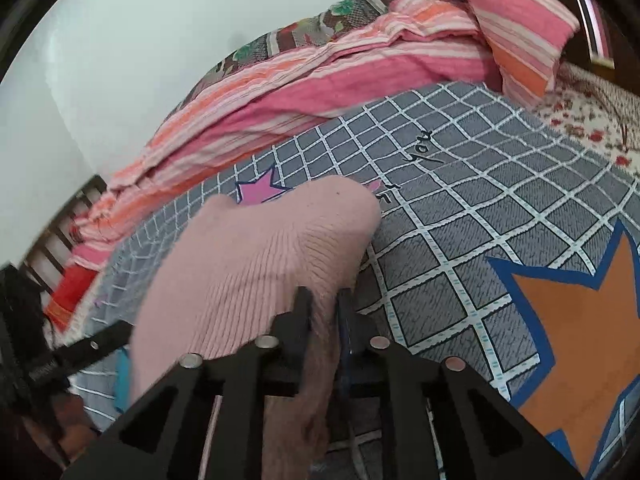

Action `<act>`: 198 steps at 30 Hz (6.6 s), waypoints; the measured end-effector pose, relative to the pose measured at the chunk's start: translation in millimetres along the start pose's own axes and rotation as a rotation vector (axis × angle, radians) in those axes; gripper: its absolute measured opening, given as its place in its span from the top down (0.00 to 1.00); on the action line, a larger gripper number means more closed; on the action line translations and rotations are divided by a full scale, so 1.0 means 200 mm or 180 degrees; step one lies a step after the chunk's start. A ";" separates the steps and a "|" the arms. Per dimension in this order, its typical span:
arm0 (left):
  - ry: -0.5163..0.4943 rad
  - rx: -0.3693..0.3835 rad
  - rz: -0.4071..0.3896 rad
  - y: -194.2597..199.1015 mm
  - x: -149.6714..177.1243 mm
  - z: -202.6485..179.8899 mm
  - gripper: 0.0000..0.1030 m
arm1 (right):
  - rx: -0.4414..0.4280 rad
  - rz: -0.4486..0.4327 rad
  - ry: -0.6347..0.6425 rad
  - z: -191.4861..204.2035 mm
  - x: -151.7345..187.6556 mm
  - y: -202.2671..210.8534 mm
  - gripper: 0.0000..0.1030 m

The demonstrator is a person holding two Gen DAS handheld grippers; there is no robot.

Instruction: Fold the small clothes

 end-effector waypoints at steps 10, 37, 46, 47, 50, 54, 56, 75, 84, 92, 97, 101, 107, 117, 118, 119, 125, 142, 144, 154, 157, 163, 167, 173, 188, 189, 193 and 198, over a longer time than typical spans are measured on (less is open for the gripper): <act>0.0147 0.0113 -0.0067 0.07 0.01 0.07 0.58 | -0.0442 0.0458 -0.0367 0.03 0.06 -0.18 0.33; 0.0499 0.0023 -0.0442 0.47 -0.02 0.35 0.57 | -0.0287 0.0372 0.0533 0.87 -0.20 0.01 0.66; 0.0545 -0.0145 -0.0479 0.55 0.02 0.45 0.57 | -0.0905 0.0312 0.0096 1.10 -0.35 -0.11 0.67; 0.0540 -0.0160 -0.0464 0.54 0.03 0.45 0.57 | -0.1020 0.0291 -0.0008 1.07 -0.35 -0.13 0.67; 0.0521 -0.0216 -0.0377 0.51 0.07 0.46 0.57 | -0.0971 0.0409 -0.0374 0.87 -0.28 -0.33 0.63; 0.0387 -0.0304 -0.0179 0.42 0.13 0.45 0.57 | -0.0199 0.0737 -0.0438 0.50 -0.14 -0.62 0.62; 0.0297 -0.0342 -0.0122 0.38 0.16 0.42 0.57 | -0.0455 0.0792 -0.0622 0.39 -0.11 -0.60 0.60; -0.0571 -0.0862 0.0150 -0.04 0.14 0.10 0.65 | -0.0411 0.0657 0.0393 0.53 0.04 -0.28 0.70; -0.0207 -0.0650 -0.0044 0.11 0.12 0.33 0.88 | -0.0235 0.0588 0.0598 0.47 0.10 -0.33 0.95; -0.0230 -0.0462 -0.0092 0.24 0.19 0.32 0.72 | -0.0290 0.0474 0.0579 0.49 0.05 -0.28 0.66; -0.0140 -0.0307 -0.0464 0.36 0.07 0.33 0.56 | -0.0290 0.0383 0.0441 0.52 -0.05 -0.32 0.65; -0.0173 -0.0423 -0.0462 0.23 -0.13 0.32 0.56 | -0.0184 0.0240 0.0430 0.57 -0.11 -0.38 0.65; -0.0393 -0.0730 -0.0074 -0.07 -0.13 0.37 0.51 | 0.0104 0.0205 0.0847 0.54 -0.08 -0.51 0.65; -0.0574 -0.0862 -0.0249 -0.11 -0.09 0.38 0.38 | 0.0403 0.0109 0.1107 0.50 -0.06 -0.60 0.65; -0.0498 -0.0818 -0.0256 -0.11 -0.09 0.39 0.37 | 0.0366 0.0103 0.1076 0.49 -0.06 -0.60 0.65; -0.0466 -0.0799 -0.0258 -0.11 -0.09 0.39 0.36 | 0.0334 0.0102 0.1046 0.48 -0.06 -0.60 0.65; -0.0464 -0.0836 -0.0302 -0.12 -0.07 0.39 0.36 | 0.0344 0.0070 0.1042 0.49 -0.06 -0.61 0.64; -0.0231 -0.0737 -0.0349 -0.06 -0.10 0.40 0.36 | 0.0222 0.0110 0.0874 0.47 -0.10 -0.57 0.50; -0.0275 -0.0726 -0.0366 -0.04 -0.15 0.39 0.36 | 0.0070 0.0145 0.0704 0.46 -0.16 -0.54 0.49; -0.0064 -0.0837 -0.0154 -0.29 -0.47 0.58 0.39 | 0.0113 0.0263 0.0582 0.42 -0.25 -0.72 0.51; 0.0109 -0.0796 -0.0170 -0.34 -0.49 0.66 0.40 | 0.0110 0.0237 0.0520 0.39 -0.23 -0.75 0.51; 0.0138 -0.1056 -0.0090 -0.47 -0.56 0.73 0.42 | 0.0187 0.0226 0.0546 0.38 -0.23 -0.79 0.51; 0.0315 -0.0952 -0.0108 -0.49 -0.55 0.78 0.41 | 0.0206 0.0199 0.0563 0.38 -0.23 -0.79 0.51; 0.0338 -0.1232 -0.0358 -0.41 -0.56 0.79 0.42 | 0.0193 0.0207 0.0558 0.38 -0.24 -0.81 0.51; -0.0047 -0.0743 -0.0144 -0.19 -0.31 0.49 0.44 | 0.0037 0.0326 0.0339 0.38 -0.26 -0.70 0.50; -0.0094 -0.0787 -0.0139 -0.19 -0.30 0.48 0.43 | -0.0001 0.0305 0.0344 0.40 -0.26 -0.67 0.50; -0.0180 -0.0950 -0.0120 -0.21 -0.27 0.50 0.31 | 0.0066 0.0125 0.0819 0.52 -0.19 -0.58 0.50; -0.0150 -0.0910 -0.0203 -0.22 -0.25 0.53 0.22 | 0.0175 0.0057 0.0964 0.50 -0.12 -0.64 0.47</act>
Point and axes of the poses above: each gripper's, at about its wrist camera, not at the fingertips, and y roughly against the way its jaws point, z to its left, x to its underside, the point moved 6 cm from there along -y, roughly the way its jaws point, and after that the axes turned 6 degrees about -y, right-handed, at the moved point
